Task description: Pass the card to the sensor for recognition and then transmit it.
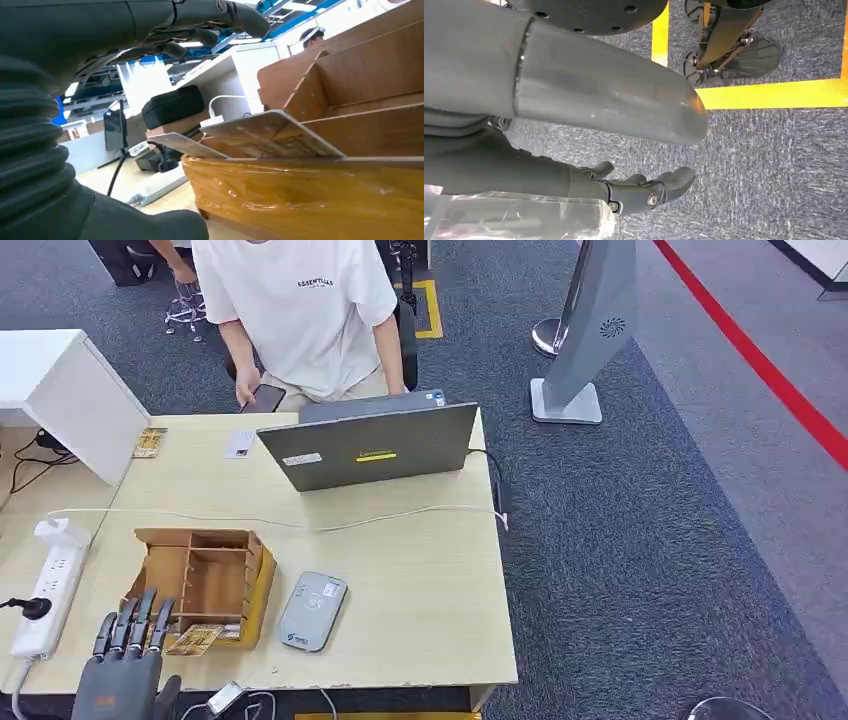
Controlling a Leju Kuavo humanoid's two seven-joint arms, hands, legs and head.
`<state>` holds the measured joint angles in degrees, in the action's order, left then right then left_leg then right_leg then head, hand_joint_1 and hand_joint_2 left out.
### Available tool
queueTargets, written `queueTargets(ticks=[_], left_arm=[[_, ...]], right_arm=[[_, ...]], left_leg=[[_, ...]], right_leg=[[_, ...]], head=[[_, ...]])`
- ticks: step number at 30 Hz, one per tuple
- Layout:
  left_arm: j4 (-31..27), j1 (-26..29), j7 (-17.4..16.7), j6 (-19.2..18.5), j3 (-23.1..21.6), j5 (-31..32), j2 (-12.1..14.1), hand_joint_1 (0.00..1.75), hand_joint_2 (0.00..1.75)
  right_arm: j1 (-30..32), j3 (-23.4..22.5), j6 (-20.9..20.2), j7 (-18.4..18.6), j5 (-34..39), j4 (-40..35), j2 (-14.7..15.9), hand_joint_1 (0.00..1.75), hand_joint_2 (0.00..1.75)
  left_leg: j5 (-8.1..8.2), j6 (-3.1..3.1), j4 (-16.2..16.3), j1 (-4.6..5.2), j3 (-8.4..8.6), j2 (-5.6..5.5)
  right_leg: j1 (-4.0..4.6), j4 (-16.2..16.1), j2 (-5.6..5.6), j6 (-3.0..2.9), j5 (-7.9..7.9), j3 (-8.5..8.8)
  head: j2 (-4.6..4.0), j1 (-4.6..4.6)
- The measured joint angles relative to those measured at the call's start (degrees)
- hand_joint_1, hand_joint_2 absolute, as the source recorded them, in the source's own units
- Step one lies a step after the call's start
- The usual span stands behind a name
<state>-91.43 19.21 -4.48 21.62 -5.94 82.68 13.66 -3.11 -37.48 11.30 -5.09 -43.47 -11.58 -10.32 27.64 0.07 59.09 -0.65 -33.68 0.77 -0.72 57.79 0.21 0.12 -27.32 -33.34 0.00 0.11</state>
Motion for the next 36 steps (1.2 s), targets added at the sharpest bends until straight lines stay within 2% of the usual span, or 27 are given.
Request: queueTargets(ticks=[13, 36], left_arm=[[1.8, -1.4, 1.0, -0.1, 0.7, -0.7, -1.7, 0.00, 1.75], [2.2, -3.3, 1.3, -0.2, 0.7, -0.7, -2.7, 0.00, 1.75]], right_arm=[[-0.1, 0.0, -0.1, -0.1, -0.5, 0.0, 0.0, 0.00, 0.00], [-0.2, 0.0, -0.3, -0.1, -1.5, 0.0, 0.0, 0.00, 0.00]], left_leg=[[0.00, 0.00, 0.0, 0.00, 0.01, 0.00], [0.00, 0.00, 0.0, 0.00, 0.01, 0.00]], right_leg=[[0.00, 0.0, 0.00, 0.00, 0.00, 0.00], [0.00, 0.0, 0.00, 0.00, 0.00, 0.00]], head=[[0.00, 0.02], [0.00, 0.02]])
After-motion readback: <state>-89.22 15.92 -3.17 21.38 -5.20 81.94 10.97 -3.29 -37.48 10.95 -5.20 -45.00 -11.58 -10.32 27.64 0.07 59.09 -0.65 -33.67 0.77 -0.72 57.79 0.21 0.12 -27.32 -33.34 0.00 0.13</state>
